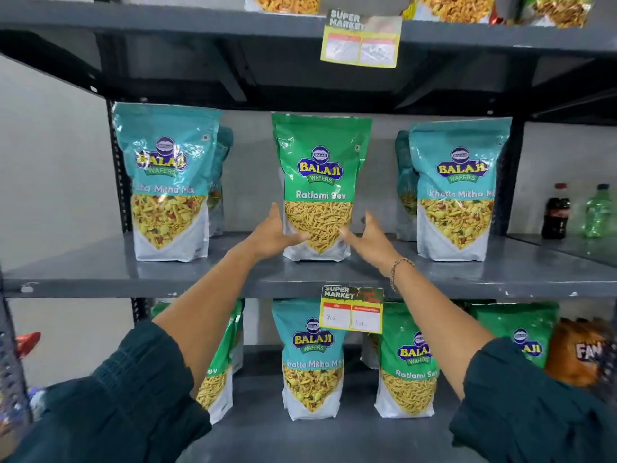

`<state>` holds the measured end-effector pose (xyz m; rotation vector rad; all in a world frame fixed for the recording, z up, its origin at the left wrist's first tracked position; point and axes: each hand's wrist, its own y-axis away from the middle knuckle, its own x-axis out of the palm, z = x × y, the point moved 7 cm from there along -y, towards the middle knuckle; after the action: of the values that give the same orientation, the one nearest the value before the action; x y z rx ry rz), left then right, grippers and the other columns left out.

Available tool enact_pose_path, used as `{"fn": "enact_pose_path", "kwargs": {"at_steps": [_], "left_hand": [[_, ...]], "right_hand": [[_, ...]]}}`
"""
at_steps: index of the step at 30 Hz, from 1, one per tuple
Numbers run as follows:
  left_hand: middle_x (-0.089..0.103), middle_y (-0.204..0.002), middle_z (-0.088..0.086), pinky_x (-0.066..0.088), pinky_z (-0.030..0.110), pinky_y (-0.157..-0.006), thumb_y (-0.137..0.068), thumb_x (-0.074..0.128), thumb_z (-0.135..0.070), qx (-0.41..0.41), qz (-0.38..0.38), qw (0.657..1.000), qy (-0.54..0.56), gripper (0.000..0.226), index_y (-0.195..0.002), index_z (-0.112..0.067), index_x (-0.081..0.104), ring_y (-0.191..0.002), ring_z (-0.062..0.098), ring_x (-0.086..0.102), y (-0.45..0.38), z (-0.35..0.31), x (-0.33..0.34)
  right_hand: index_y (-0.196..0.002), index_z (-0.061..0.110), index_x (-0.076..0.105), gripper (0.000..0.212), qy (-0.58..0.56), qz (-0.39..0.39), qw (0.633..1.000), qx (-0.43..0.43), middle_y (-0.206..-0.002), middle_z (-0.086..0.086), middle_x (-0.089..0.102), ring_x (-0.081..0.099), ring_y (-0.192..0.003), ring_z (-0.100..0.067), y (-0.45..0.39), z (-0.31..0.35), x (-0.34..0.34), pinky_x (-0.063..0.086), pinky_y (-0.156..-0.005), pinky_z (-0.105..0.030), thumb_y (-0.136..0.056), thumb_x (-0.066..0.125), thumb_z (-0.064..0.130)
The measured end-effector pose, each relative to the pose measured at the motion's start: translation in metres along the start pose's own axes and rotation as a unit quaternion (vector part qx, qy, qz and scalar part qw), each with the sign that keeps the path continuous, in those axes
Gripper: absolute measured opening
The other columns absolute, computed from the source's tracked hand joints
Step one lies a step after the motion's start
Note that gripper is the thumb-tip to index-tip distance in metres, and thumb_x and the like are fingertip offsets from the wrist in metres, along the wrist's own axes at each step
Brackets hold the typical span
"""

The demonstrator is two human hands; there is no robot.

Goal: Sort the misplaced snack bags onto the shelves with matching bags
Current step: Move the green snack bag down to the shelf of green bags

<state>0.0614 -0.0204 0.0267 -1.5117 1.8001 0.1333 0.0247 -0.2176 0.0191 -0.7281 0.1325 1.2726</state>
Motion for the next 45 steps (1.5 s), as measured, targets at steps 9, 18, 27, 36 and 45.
{"fn": "enact_pose_path", "kwargs": {"at_steps": [9, 18, 27, 36, 45], "left_hand": [[0.068, -0.109, 0.0, 0.047, 0.044, -0.1, -0.063, 0.083, -0.032, 0.005, -0.044, 0.991, 0.125, 0.048, -0.104, -0.021, 0.059, -0.104, 0.021, 0.063, -0.015, 0.013, 0.003], [0.067, -0.105, -0.002, 0.047, 0.021, -0.082, -0.069, 0.079, -0.027, 0.059, -0.076, 0.992, 0.084, 0.051, -0.114, -0.012, 0.061, -0.097, 0.013, 0.061, 0.068, -0.018, -0.023], [0.068, -0.106, 0.0, 0.047, 0.032, -0.093, -0.07, 0.076, -0.034, 0.093, -0.056, 0.993, 0.052, 0.053, -0.114, -0.011, 0.058, -0.093, 0.013, 0.064, 0.171, -0.038, -0.035], [0.068, -0.103, -0.004, 0.049, 0.029, -0.088, -0.069, 0.079, -0.024, 0.02, -0.038, 0.997, 0.057, 0.051, -0.115, -0.017, 0.057, -0.095, 0.016, 0.066, 0.268, 0.031, -0.003], [0.056, -0.128, 0.011, 0.04, 0.041, -0.104, -0.064, 0.08, -0.034, -0.156, -0.015, 0.983, 0.092, 0.077, -0.129, -0.016, 0.045, -0.121, 0.029, 0.05, 0.307, 0.137, 0.048]], "right_hand": [[-0.114, 0.013, 0.055, 0.046, -0.108, -0.029, 0.993, -0.049, -0.115, -0.005, 0.064, 0.059, -0.102, -0.017, -0.018, 0.002, 0.002, 0.048, -0.096, -0.04, -0.073, 0.075, 0.019], [-0.111, 0.014, 0.061, 0.048, -0.132, -0.053, 0.987, -0.074, -0.109, -0.006, 0.068, 0.063, -0.097, -0.017, 0.055, 0.039, -0.006, 0.051, -0.093, -0.041, -0.066, 0.079, 0.014], [-0.099, 0.02, 0.065, 0.039, -0.137, -0.088, 0.98, -0.111, -0.093, 0.005, 0.069, 0.065, -0.088, -0.008, 0.166, 0.077, -0.012, 0.051, -0.082, -0.025, -0.064, 0.081, 0.018], [-0.107, 0.014, 0.064, 0.056, -0.137, -0.072, 0.987, -0.041, -0.102, -0.004, 0.07, 0.067, -0.091, -0.017, 0.252, 0.024, 0.051, 0.055, -0.085, -0.033, -0.056, 0.086, 0.021], [-0.121, 0.005, 0.053, 0.069, -0.126, 0.013, 0.99, 0.063, -0.1, 0.005, 0.055, 0.057, -0.092, -0.009, 0.274, -0.055, 0.14, 0.048, -0.078, -0.018, -0.06, 0.084, 0.017]]}}
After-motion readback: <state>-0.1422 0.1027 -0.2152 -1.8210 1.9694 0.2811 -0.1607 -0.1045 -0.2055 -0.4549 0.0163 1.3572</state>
